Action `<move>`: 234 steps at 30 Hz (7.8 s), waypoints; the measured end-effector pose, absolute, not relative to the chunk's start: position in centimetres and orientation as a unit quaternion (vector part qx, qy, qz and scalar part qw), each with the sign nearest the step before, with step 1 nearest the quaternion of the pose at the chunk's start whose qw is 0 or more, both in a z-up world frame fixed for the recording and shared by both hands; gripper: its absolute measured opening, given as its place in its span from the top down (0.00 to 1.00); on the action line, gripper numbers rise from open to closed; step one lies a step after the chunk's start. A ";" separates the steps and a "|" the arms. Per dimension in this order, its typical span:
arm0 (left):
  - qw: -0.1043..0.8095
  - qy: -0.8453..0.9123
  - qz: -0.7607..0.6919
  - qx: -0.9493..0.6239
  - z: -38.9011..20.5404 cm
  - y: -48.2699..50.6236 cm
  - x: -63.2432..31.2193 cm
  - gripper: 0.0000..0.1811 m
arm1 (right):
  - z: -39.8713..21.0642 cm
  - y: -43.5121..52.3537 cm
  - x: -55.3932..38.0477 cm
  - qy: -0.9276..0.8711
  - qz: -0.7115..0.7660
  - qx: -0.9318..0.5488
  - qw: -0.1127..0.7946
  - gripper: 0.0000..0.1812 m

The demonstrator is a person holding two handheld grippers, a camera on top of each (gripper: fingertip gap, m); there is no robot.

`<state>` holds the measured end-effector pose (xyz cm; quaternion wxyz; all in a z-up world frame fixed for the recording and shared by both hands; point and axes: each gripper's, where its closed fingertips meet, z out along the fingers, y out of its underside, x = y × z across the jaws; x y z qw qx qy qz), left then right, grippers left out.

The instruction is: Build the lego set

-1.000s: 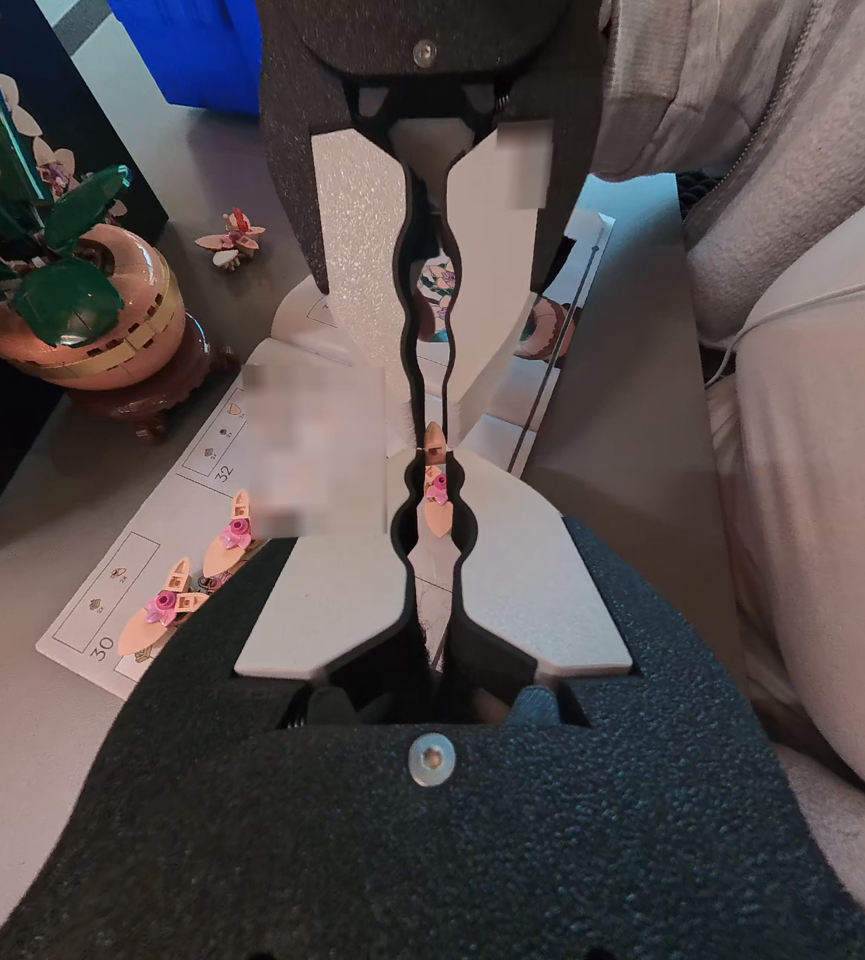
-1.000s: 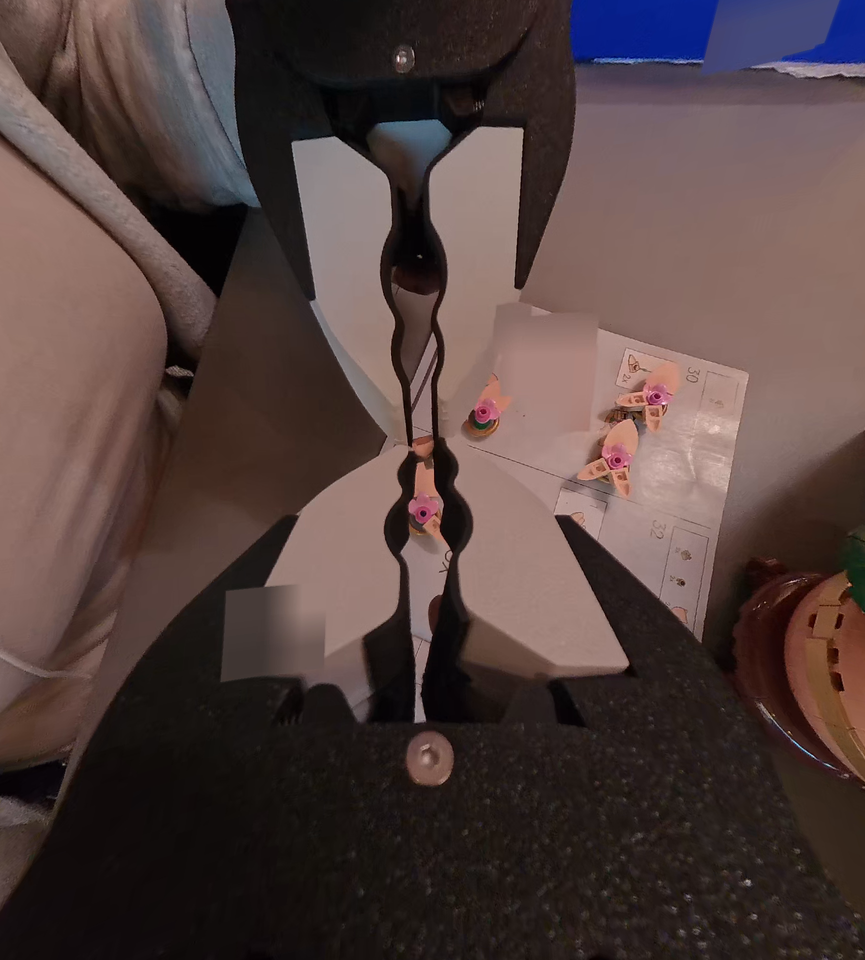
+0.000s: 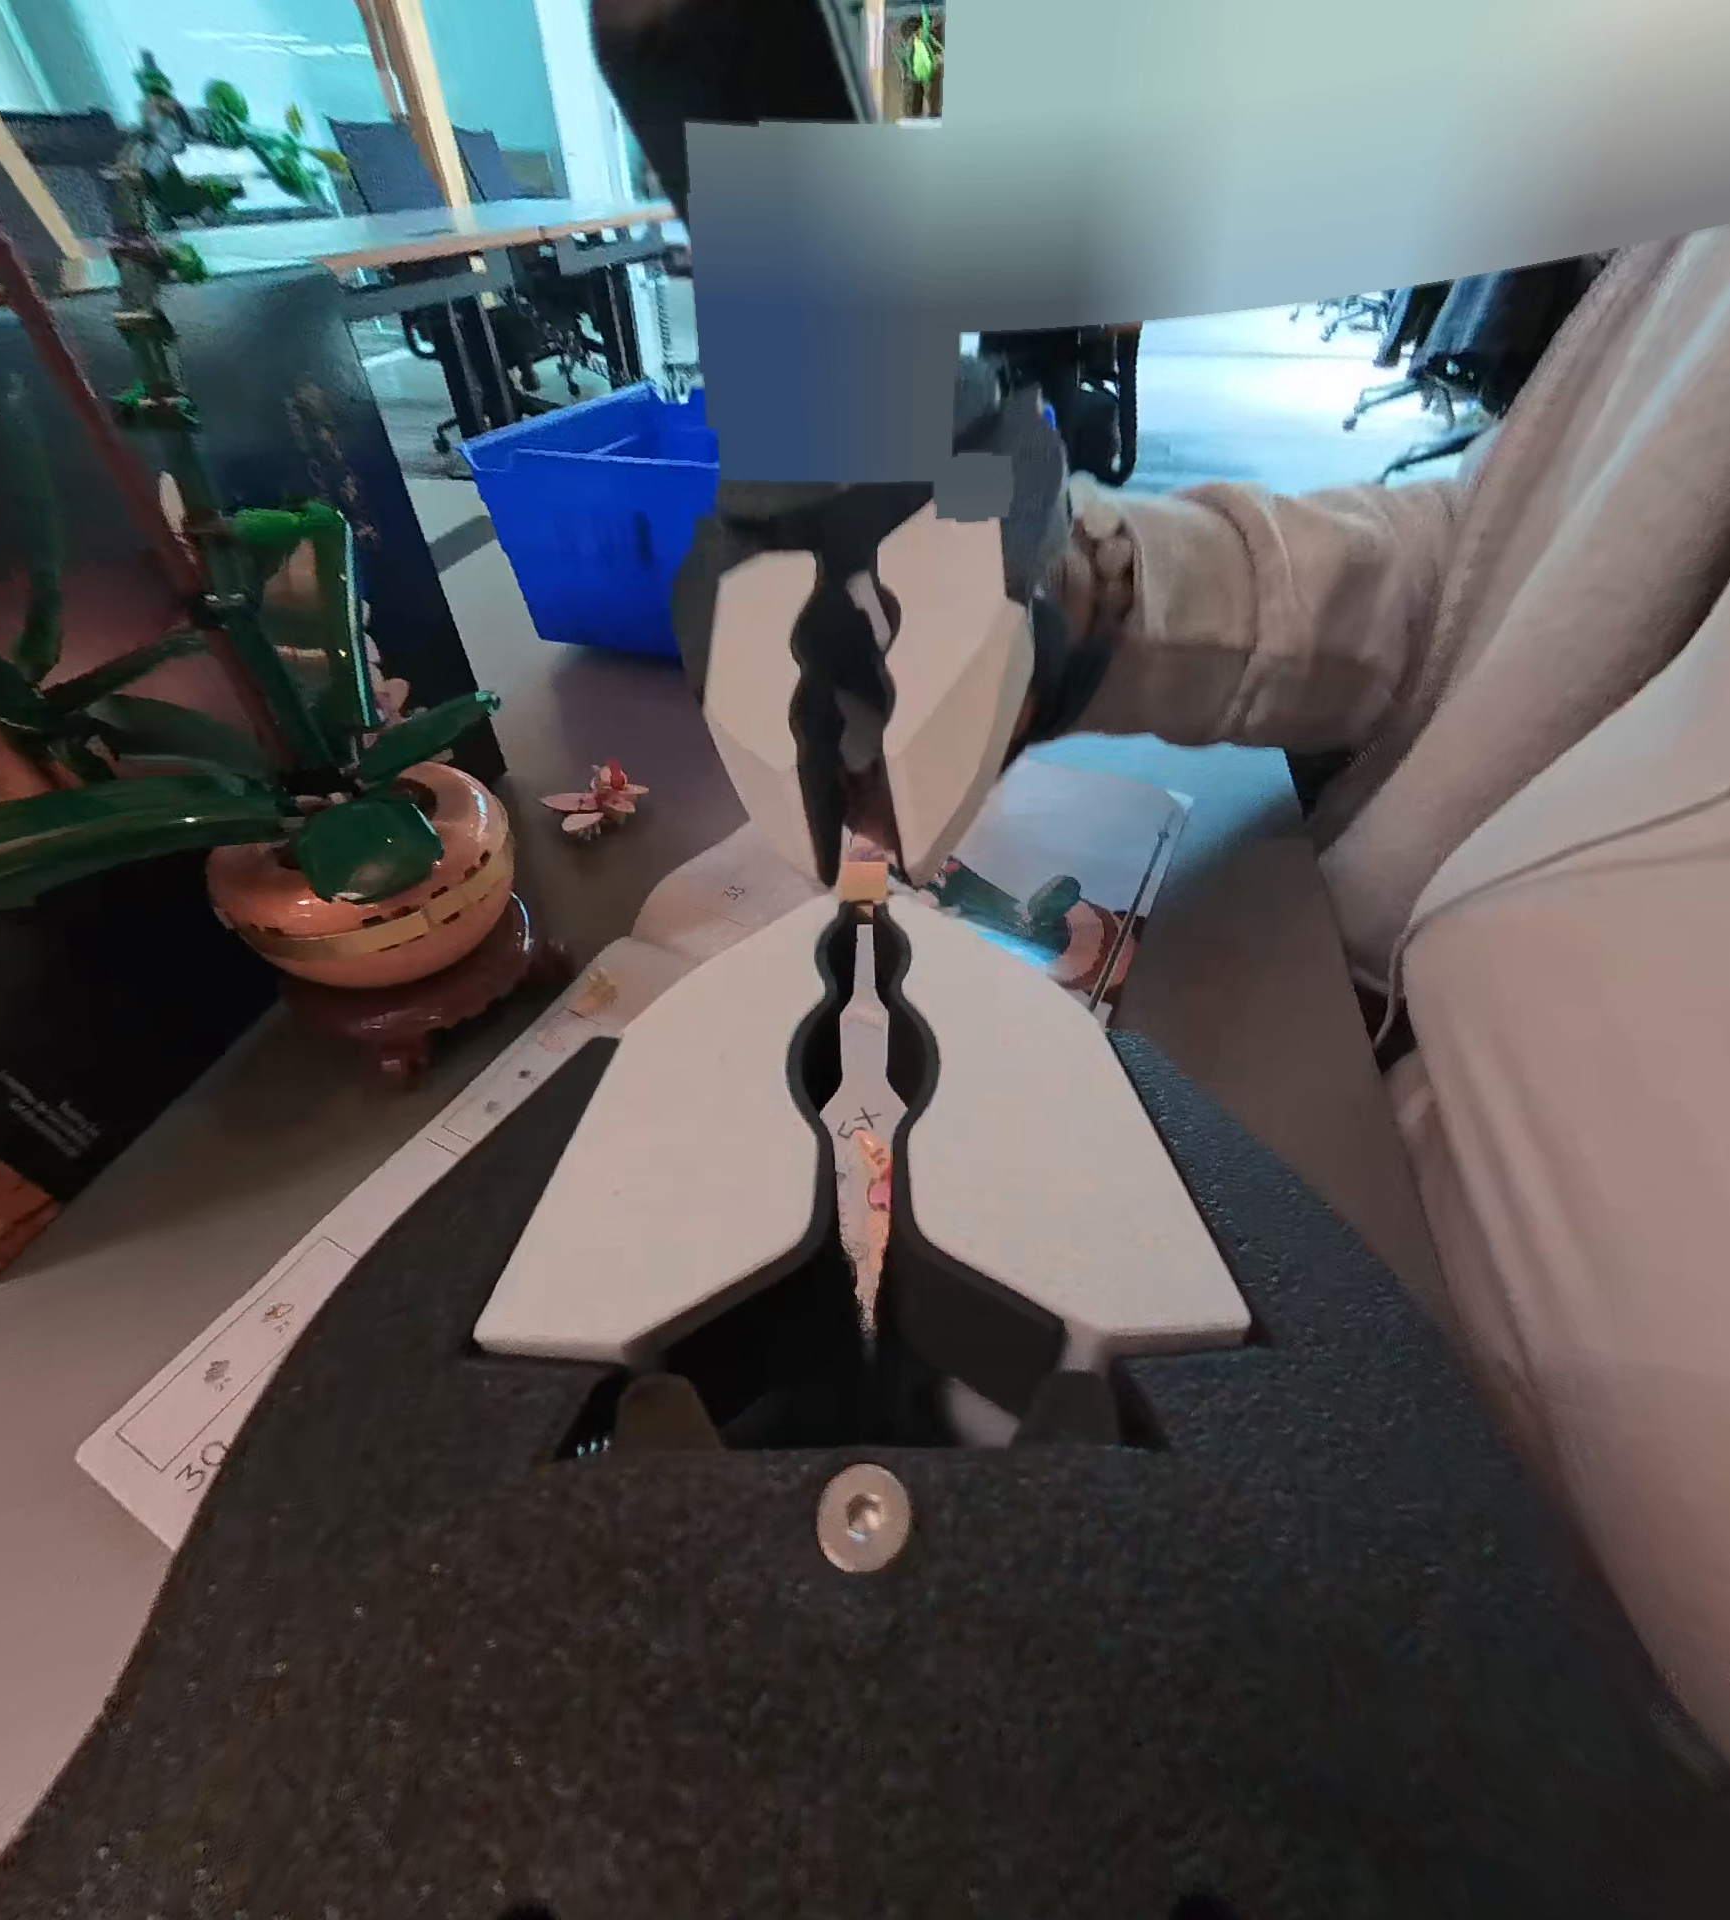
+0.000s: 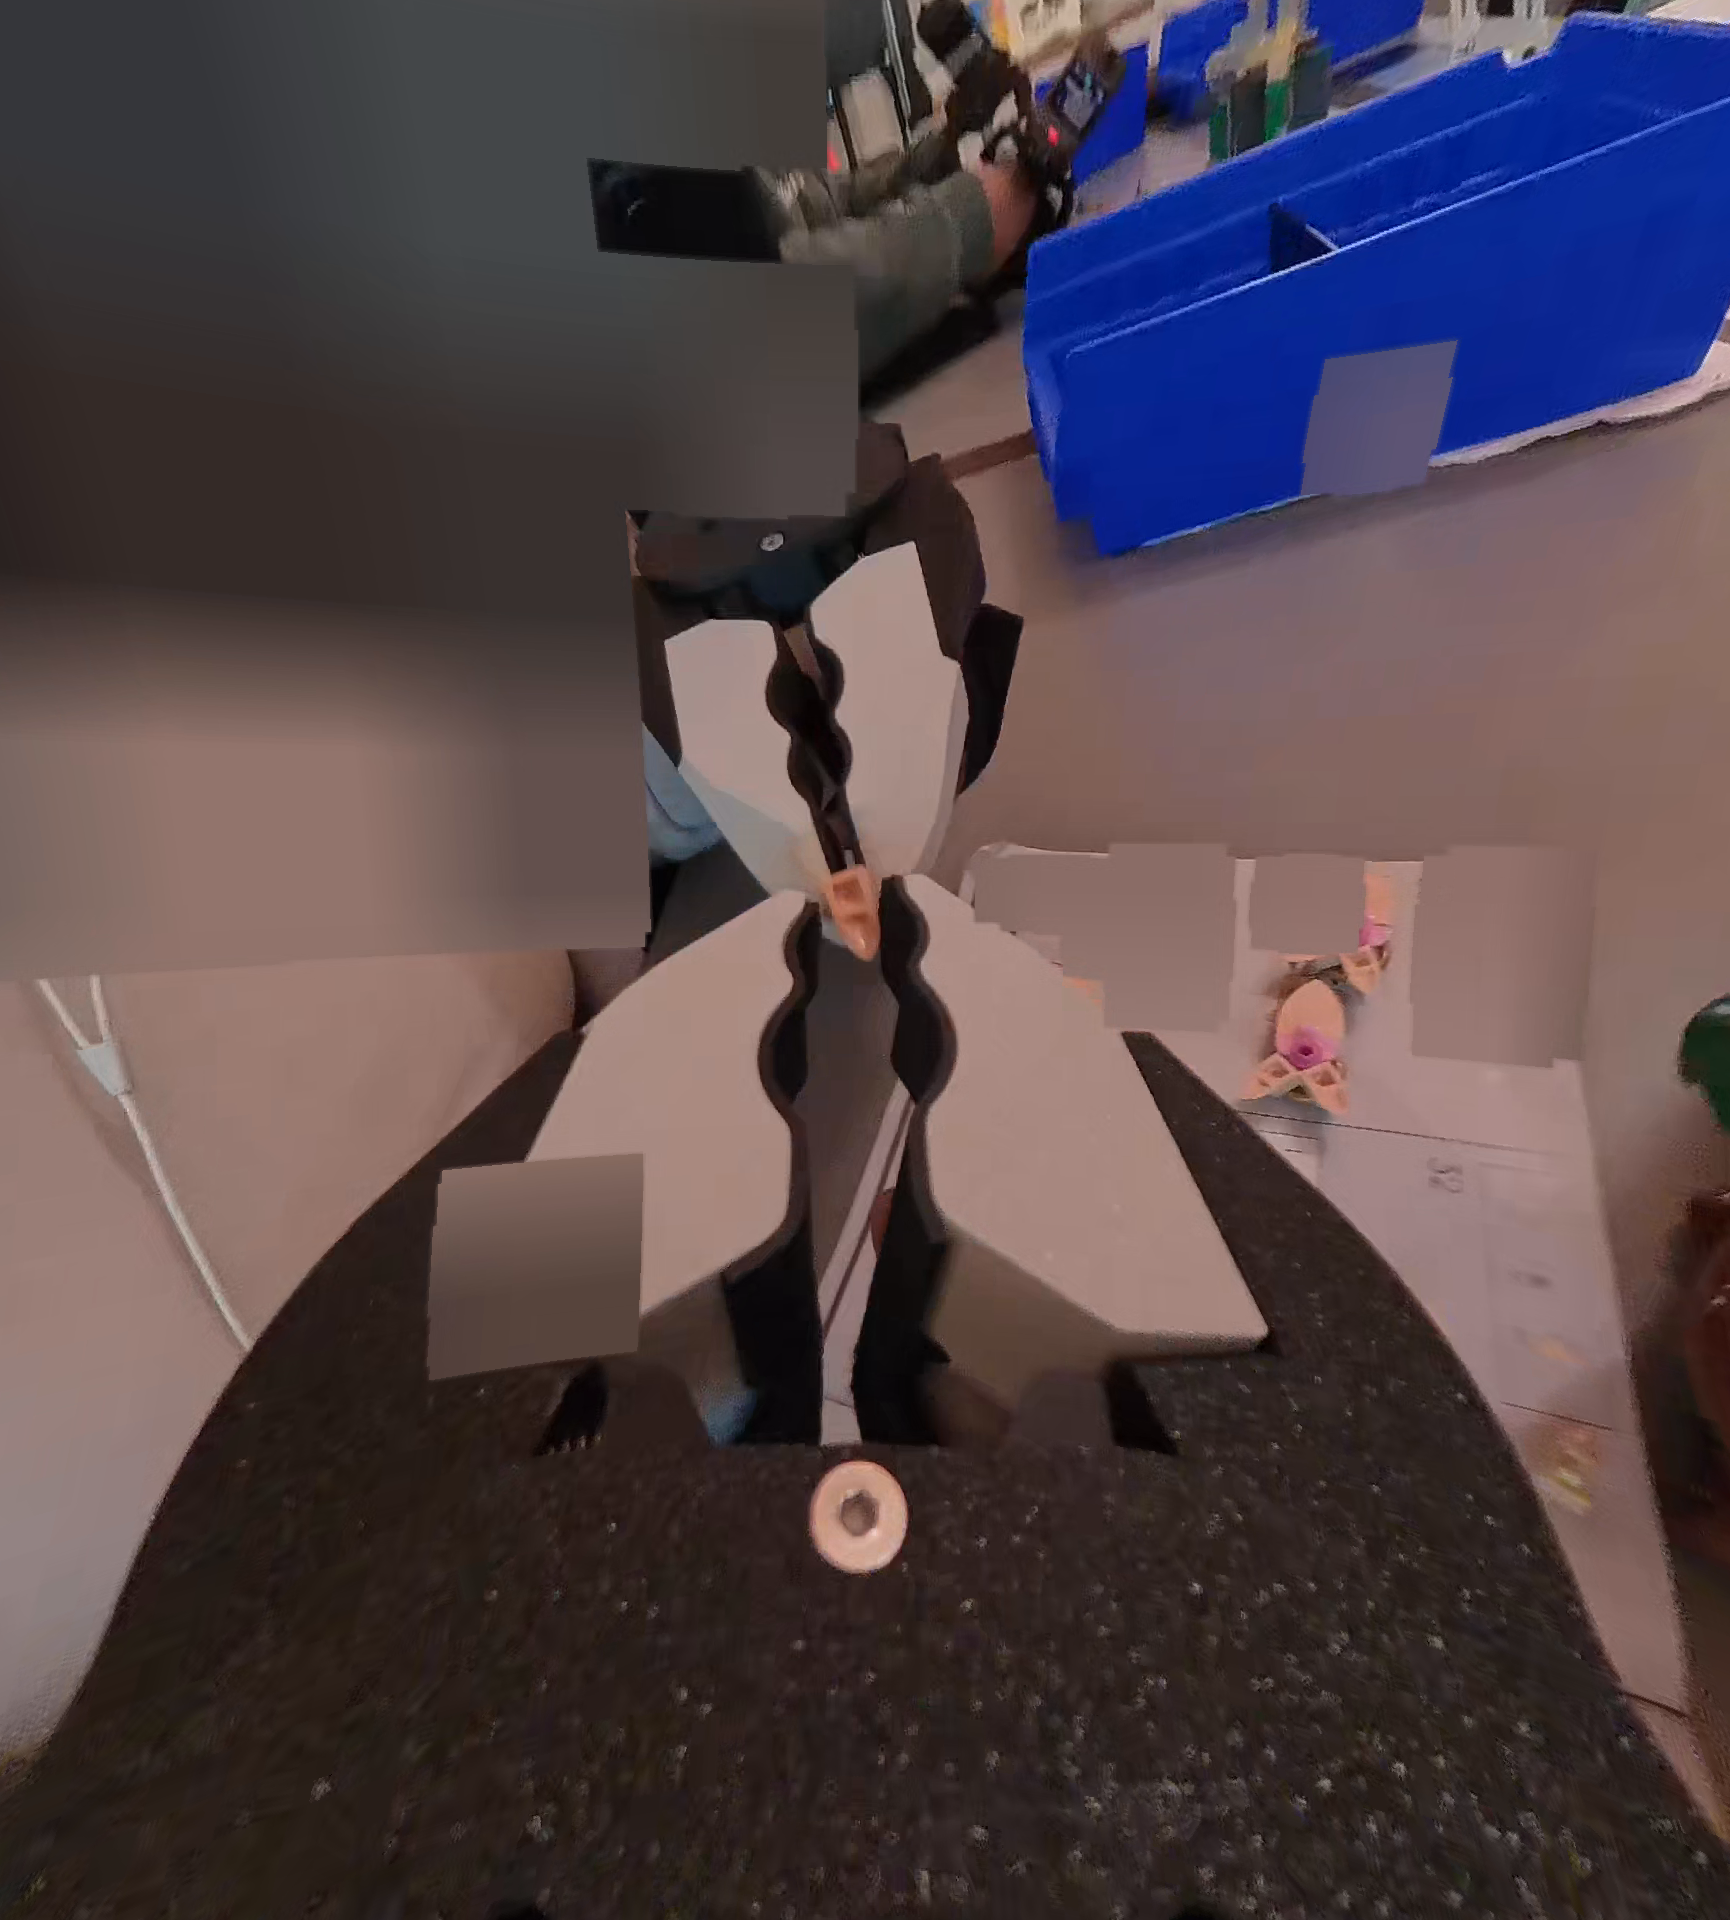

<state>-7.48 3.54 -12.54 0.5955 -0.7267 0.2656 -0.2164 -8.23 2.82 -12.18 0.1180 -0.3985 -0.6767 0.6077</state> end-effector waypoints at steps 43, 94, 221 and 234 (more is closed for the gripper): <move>0.397 0.346 -0.118 -0.842 -23.2 2.5 -7.2 0.87 | -22.5 3.3 -5.5 -0.754 0.396 -0.512 0.110 0.96; 0.384 0.324 -0.142 -0.853 -24.0 2.7 -7.2 0.92 | -23.7 3.5 -6.2 -0.769 0.259 -0.570 0.125 0.96; 0.412 0.028 -0.662 -0.626 -12.0 1.5 -6.0 0.92 | -12.5 1.4 -7.5 -0.798 0.504 -0.204 0.259 0.84; 0.464 0.074 -0.589 -0.658 -12.3 1.7 -6.1 0.92 | -12.8 1.5 -7.4 -0.797 0.500 -0.215 0.261 0.92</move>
